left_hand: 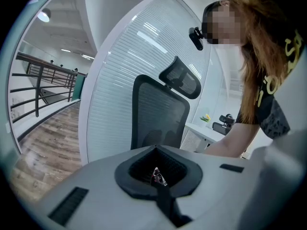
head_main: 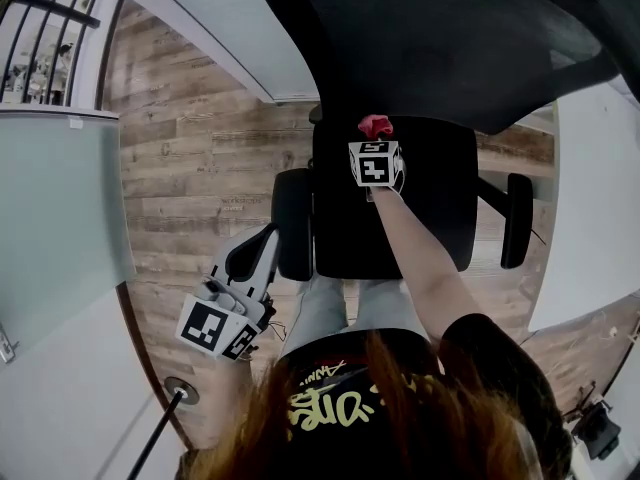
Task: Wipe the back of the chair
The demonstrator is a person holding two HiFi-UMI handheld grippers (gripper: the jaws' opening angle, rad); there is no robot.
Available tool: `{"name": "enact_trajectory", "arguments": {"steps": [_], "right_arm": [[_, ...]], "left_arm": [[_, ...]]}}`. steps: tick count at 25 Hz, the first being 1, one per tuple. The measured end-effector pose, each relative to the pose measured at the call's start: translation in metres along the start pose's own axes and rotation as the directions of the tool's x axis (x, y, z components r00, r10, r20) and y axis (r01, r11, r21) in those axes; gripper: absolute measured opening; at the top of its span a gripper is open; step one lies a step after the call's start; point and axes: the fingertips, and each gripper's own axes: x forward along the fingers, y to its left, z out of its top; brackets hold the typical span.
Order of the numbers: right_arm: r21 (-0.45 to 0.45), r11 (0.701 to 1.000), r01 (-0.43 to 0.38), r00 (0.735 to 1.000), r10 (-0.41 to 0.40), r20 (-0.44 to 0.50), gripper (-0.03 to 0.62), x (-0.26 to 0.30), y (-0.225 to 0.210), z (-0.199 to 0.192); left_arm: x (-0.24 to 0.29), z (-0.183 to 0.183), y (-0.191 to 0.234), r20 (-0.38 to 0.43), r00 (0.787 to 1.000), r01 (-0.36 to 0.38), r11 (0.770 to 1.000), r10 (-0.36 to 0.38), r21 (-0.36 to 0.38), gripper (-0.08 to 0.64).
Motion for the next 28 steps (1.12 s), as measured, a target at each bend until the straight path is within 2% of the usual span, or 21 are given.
{"name": "enact_trajectory", "arguments": {"steps": [4,12,16,21,24,28], "right_arm": [[0.006,0.999,-0.034,0.999,0.034,-0.016,0.051,0.006,0.024,-0.002],[-0.039,0.982,-0.182,0.983,0.181,-0.034,0.051,0.011,0.076,0.001],[-0.083,0.965,-0.251,0.967,0.245,-0.070,0.051,0.011,0.094,0.001],[-0.072,0.933,-0.353,0.933,0.346,-0.099,0.051,0.001,0.112,0.007],[-0.085,0.898,-0.432,0.901,0.426,-0.080,0.051,-0.015,0.113,0.011],[-0.113,0.883,-0.455,0.890,0.455,-0.028,0.051,-0.044,0.100,0.020]], "left_arm": [[-0.006,-0.001,0.008,0.003,1.000,-0.014,1.000,0.014,-0.004,-0.011],[-0.020,-0.001,0.018,0.024,0.999,-0.023,0.999,0.024,-0.026,-0.011],[-0.029,0.001,0.025,0.036,0.998,-0.047,0.998,0.048,-0.032,-0.011],[-0.034,0.009,0.023,0.060,0.997,-0.048,0.998,0.050,-0.029,-0.011],[-0.031,0.015,0.016,0.070,0.997,-0.041,0.999,0.043,-0.020,-0.011],[-0.024,0.023,0.004,0.071,0.997,-0.019,1.000,0.019,-0.008,-0.011]]}}
